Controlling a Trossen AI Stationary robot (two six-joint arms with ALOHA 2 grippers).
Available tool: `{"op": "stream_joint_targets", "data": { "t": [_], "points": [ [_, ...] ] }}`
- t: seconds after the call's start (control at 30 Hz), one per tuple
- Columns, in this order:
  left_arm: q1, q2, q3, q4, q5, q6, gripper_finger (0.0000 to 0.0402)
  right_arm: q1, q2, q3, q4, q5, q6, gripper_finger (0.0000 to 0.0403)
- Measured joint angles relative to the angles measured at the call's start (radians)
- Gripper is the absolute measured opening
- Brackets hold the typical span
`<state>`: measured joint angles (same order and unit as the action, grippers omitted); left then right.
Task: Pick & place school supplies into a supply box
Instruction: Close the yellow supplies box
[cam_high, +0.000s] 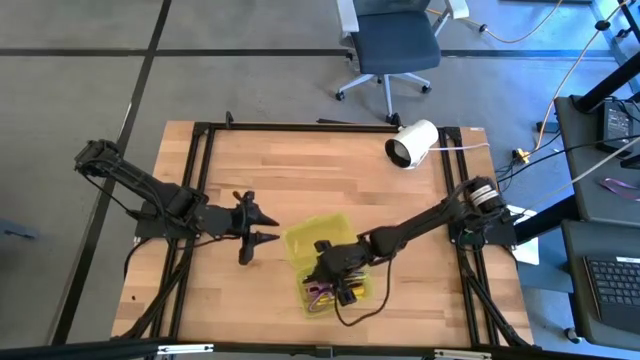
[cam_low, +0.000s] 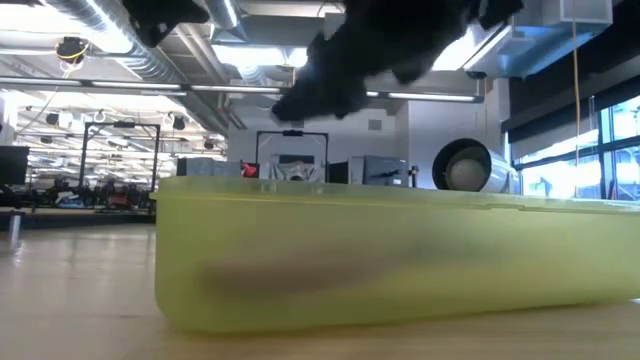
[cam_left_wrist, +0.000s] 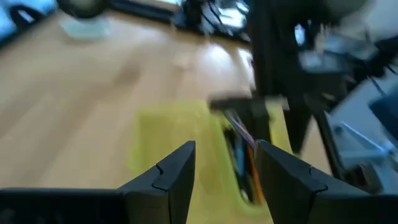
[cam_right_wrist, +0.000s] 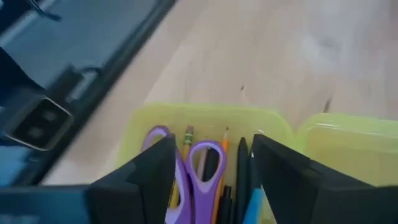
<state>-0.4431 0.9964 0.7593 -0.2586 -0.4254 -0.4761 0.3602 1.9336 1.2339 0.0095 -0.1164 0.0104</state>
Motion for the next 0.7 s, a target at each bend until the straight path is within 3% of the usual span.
{"op": "stream_joint_targets", "data": {
  "t": [0.17, 0.3, 0.47, 0.7],
  "points": [
    [-0.010, 0.028, 0.000, -0.064, 0.124, -0.062, 0.0159, -0.042, -0.120, 0.000, -0.148, -0.087, 0.062, 0.0217],
    [-0.038, 0.110, 0.000, -0.074, 0.135, -0.102, 0.0159, -0.069, -0.197, -0.005, -0.290, -0.102, 0.065, 0.0217],
    [-0.093, 0.213, 0.000, -0.073, 0.134, -0.170, 0.0159, -0.083, -0.334, -0.126, -0.278, -0.100, 0.105, 0.0217],
    [-0.121, 0.323, 0.000, 0.043, 0.137, -0.334, 0.0159, -0.089, -0.587, -0.328, -0.235, 0.082, 0.202, 0.0217]
  ]
}}
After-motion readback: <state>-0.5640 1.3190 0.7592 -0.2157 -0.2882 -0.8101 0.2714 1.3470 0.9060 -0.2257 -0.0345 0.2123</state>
